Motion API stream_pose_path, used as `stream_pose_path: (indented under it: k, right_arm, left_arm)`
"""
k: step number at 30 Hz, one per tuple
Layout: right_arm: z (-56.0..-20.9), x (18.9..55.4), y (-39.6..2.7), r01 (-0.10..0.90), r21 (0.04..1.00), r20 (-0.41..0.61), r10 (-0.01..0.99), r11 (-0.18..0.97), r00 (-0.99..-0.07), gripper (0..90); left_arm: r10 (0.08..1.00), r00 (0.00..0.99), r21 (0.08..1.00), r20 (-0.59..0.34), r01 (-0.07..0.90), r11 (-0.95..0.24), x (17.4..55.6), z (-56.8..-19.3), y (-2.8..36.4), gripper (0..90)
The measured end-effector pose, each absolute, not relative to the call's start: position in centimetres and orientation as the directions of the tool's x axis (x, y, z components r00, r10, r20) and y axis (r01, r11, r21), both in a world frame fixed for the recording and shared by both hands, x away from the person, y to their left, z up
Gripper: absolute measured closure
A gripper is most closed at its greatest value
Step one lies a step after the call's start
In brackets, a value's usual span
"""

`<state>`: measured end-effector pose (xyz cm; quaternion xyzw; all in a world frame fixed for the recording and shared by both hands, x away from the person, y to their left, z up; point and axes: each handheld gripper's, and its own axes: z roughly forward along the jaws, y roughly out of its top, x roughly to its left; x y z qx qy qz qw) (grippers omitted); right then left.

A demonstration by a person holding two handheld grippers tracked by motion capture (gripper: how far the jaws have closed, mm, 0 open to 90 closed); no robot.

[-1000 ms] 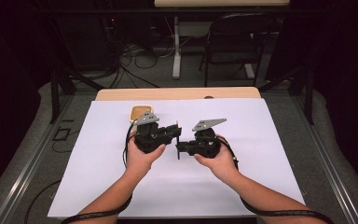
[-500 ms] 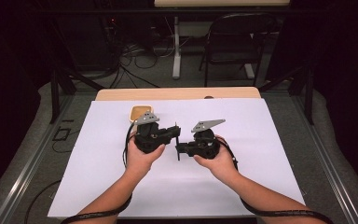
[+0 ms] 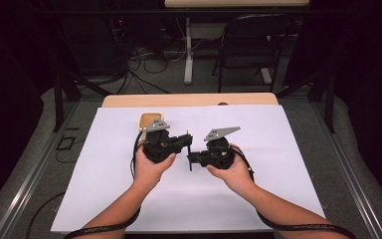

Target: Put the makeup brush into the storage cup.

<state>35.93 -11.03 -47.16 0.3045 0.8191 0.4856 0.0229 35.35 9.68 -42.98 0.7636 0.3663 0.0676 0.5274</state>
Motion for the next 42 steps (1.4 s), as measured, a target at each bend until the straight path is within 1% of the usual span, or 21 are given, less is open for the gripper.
stream_pose_path:
  k: [11,13,15,16,17,21,24,25,30,35,36,39,42]
  right_arm:
    - [-46.97,35.96,-11.05,0.478,0.813,0.263,0.523,0.332,-0.811,83.0]
    - [-46.95,35.98,-11.03,0.478,0.818,0.270,0.522,0.319,-0.809,80.4]
    - [-46.77,35.94,-11.11,0.487,0.805,0.264,0.531,0.339,-0.805,77.7]
    - [-46.77,35.94,-11.11,0.487,0.805,0.264,0.531,0.339,-0.805,77.7]
    - [-46.90,35.97,-11.03,0.480,0.818,0.270,0.525,0.317,-0.807,76.0]
    - [-46.78,36.02,-11.16,0.476,0.820,0.265,0.527,0.318,-0.808,69.2]
    - [-46.74,36.03,-11.19,0.475,0.821,0.264,0.528,0.316,-0.807,67.7]
    - [-46.76,36.00,-11.13,0.468,0.827,0.256,0.533,0.312,-0.807,64.8]
    - [-46.69,35.91,-11.13,0.466,0.827,0.252,0.534,0.315,-0.807,61.7]
    - [-46.68,35.92,-11.09,0.462,0.830,0.246,0.537,0.314,-0.807,55.7]
    - [-46.68,35.92,-11.09,0.462,0.830,0.246,0.537,0.314,-0.807,55.7]
    - [-46.73,35.96,-11.06,0.455,0.835,0.240,0.539,0.309,-0.807,50.1]
    - [-46.76,35.97,-11.07,0.454,0.837,0.240,0.541,0.305,-0.806,48.0]
  left_arm:
    - [0.634,0.721,0.860,-0.279,0.481,-0.169,35.32,-42.69,9.76,83.7]
    - [0.635,0.722,0.861,-0.276,0.479,-0.170,35.32,-42.61,9.82,83.7]
    - [0.636,0.720,0.863,-0.276,0.477,-0.166,35.33,-42.53,9.91,83.7]
    - [0.636,0.720,0.863,-0.276,0.477,-0.166,35.33,-42.53,9.91,83.7]
    - [0.638,0.720,0.864,-0.273,0.476,-0.167,35.34,-42.49,9.95,83.7]
    - [0.639,0.720,0.862,-0.272,0.477,-0.170,35.35,-42.42,10.06,83.7]
    - [0.641,0.717,0.863,-0.272,0.477,-0.168,35.35,-42.47,10.04,83.8]
    - [0.642,0.717,0.862,-0.270,0.477,-0.170,35.36,-42.49,10.04,83.8]
    - [0.642,0.717,0.863,-0.271,0.477,-0.168,35.39,-42.54,10.04,83.8]
    - [0.642,0.717,0.863,-0.271,0.477,-0.168,35.34,-42.46,10.07,83.8]
    - [0.642,0.717,0.863,-0.271,0.477,-0.168,35.34,-42.46,10.07,83.8]
    - [0.644,0.716,0.864,-0.271,0.476,-0.166,35.33,-42.42,10.10,83.8]
    - [0.644,0.716,0.864,-0.270,0.475,-0.165,35.34,-42.41,10.14,83.8]
